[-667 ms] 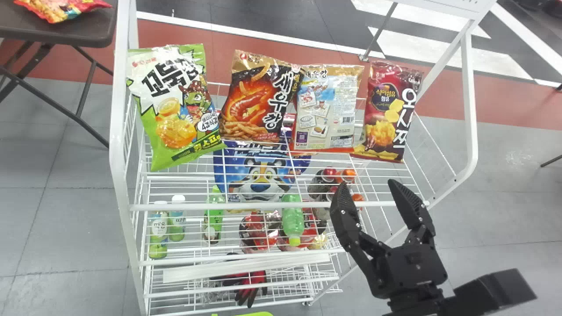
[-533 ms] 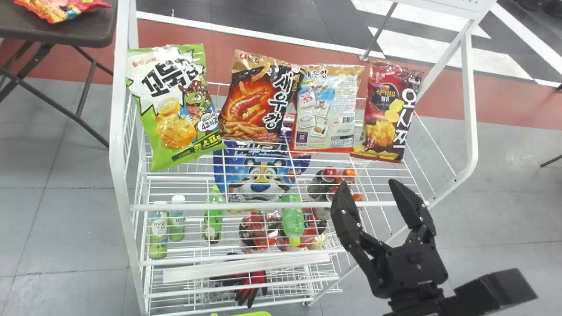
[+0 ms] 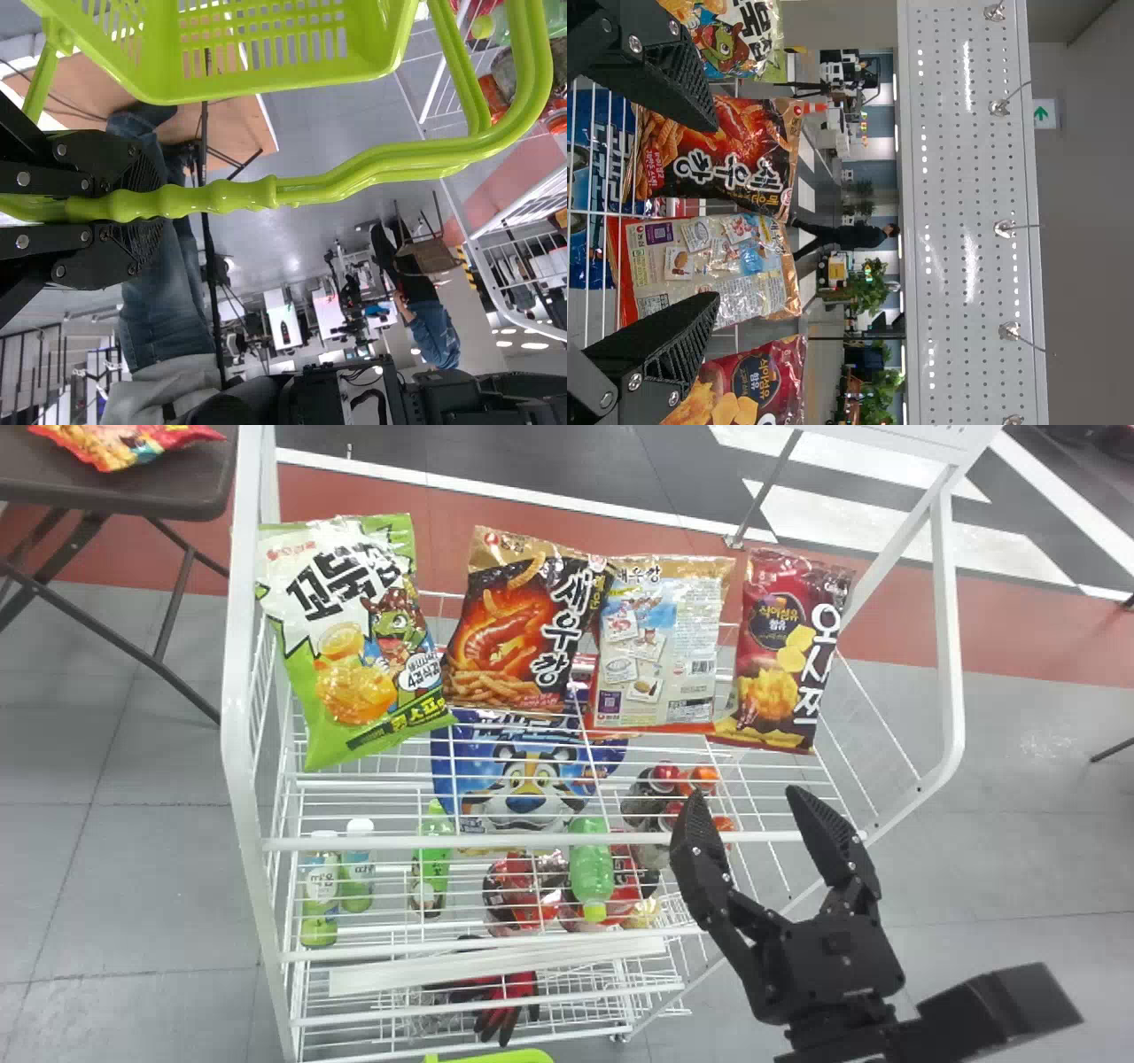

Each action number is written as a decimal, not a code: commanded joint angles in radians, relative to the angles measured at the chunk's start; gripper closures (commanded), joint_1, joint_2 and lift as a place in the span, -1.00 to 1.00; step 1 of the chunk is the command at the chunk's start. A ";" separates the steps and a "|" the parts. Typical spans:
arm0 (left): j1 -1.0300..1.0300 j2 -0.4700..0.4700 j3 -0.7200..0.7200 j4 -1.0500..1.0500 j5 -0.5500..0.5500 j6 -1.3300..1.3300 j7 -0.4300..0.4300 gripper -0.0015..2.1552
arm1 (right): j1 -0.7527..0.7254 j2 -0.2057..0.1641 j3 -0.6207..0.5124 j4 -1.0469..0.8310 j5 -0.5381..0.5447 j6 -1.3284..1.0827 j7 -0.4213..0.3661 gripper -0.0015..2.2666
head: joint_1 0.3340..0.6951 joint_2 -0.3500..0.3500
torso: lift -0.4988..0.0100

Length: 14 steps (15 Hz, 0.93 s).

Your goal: Hold basket handle with left hand then pick Saewookkang with right hand and place into basket

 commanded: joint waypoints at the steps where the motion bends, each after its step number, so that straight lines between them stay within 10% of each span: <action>1: -0.002 0.000 0.000 0.003 0.000 0.001 0.005 0.74 | -0.026 0.002 -0.006 0.012 0.001 0.081 0.003 -0.87 | 1.00 -1.00 | 0.89; 6: -0.005 -0.003 -0.003 0.018 -0.006 0.001 0.011 0.74 | -0.204 0.081 -0.064 0.038 -0.002 0.511 0.087 -0.86 | 1.00 -1.00 | 0.89; 14: -0.072 0.015 -0.035 0.058 -0.006 0.054 0.024 0.74 | -0.410 0.092 -0.118 0.236 -0.056 0.443 0.107 -0.84 | 1.00 -1.00 | 0.89</action>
